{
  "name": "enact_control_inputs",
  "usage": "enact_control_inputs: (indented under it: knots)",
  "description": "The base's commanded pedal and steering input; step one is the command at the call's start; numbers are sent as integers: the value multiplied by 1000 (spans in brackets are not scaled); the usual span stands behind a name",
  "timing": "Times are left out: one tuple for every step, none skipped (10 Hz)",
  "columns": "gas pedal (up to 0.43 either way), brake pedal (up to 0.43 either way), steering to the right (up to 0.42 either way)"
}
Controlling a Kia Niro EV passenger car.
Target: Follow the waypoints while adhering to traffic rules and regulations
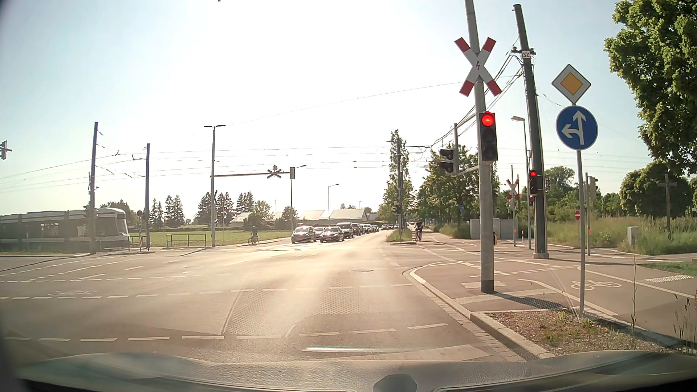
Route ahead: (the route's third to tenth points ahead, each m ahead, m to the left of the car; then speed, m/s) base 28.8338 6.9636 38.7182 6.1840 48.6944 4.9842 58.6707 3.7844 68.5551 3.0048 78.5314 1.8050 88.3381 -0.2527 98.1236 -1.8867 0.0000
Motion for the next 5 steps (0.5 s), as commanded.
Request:
enact_control_inputs:
  knots:
    - [0,317,-13]
    - [0,317,-14]
    - [0,317,-14]
    - [0,317,-14]
    - [0,317,-14]
